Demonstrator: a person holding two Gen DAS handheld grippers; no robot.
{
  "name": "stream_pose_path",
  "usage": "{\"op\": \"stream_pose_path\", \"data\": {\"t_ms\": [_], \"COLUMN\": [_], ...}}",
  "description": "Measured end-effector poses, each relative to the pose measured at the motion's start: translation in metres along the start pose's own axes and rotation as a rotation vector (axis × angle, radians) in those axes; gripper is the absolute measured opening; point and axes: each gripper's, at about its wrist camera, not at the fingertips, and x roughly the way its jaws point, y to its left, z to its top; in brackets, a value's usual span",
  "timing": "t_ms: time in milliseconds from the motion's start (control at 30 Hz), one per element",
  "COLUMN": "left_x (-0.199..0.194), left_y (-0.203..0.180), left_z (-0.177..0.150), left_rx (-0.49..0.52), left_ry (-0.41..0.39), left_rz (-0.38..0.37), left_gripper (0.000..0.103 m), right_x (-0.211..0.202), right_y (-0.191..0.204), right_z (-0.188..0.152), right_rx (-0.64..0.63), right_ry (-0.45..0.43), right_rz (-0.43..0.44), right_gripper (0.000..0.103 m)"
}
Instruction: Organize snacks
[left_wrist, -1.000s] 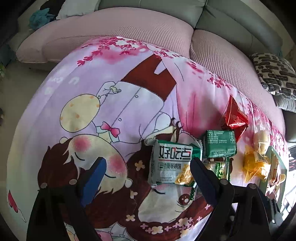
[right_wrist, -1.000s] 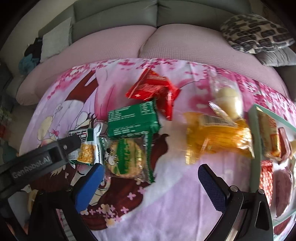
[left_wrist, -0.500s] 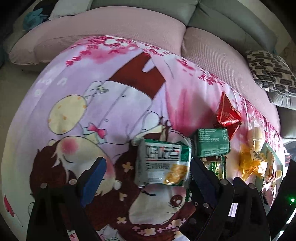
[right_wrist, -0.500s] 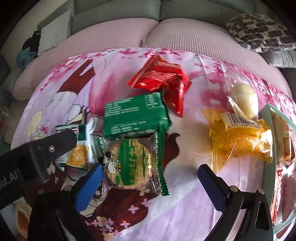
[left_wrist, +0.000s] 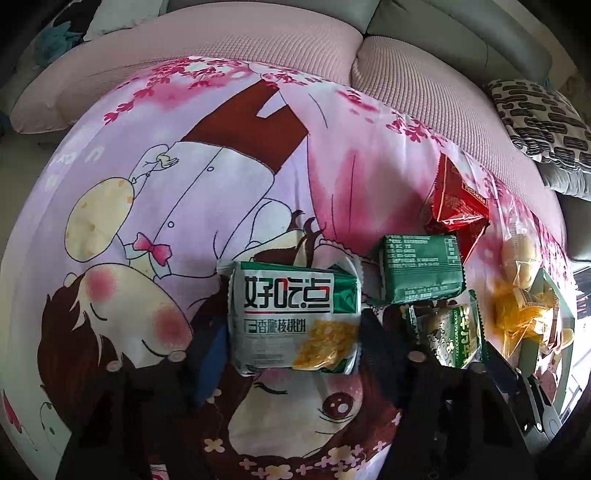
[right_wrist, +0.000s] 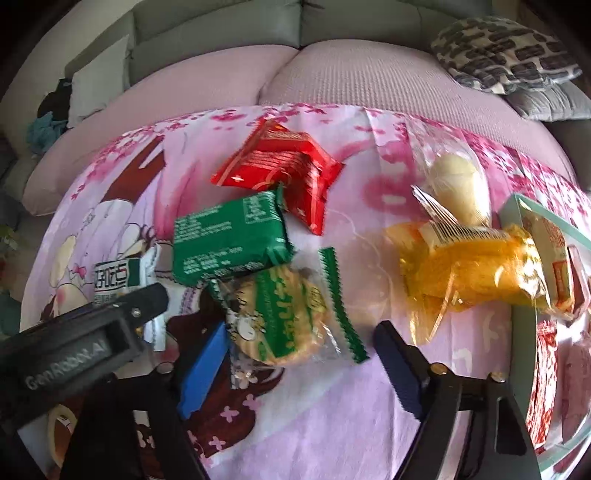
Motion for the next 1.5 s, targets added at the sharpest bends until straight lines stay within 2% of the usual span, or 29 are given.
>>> {"op": "stream_pose_path", "data": {"t_ms": [233,333,767,1067,1267,1500], "left_x": [-0.002,-0.006,-0.037,-0.057,-0.072,-0.083], "left_y": [0.001,0.001,-0.002,-0.02,-0.052,-0.093], "left_z": [-0.001,-0.001,-0.012,-0.019,-0.022,-0.028], "left_rx": [0.002,0.0,0.005,0.036,0.108,0.197], "left_ry": [-0.017,-0.021,-0.082,-0.123,-0.156,-0.162], "left_rz": [0.0,0.002,0.029,0.031,-0.008,-0.058], "left_gripper": [0.062,0.06,0.059,0.059,0.059,0.059], "right_x": [-0.005,-0.01,-0.053,-0.082,-0.095,-0.111], "right_y": [0.007,0.009,0.003,-0.014,-0.043,-0.098], "right_z": [-0.001,-0.001,-0.014,-0.022,-0.023,-0.027], "right_rx": [-0.027,-0.041,-0.044,-0.015,0.048,0.165], "right_ry": [-0.031,-0.047,-0.12,-0.161,-0.178,-0.211], "right_rz": [0.026,0.034,0.067,0.065,0.043,-0.012], "right_gripper": [0.058,0.055,0.054,0.054,0.054,0.054]}}
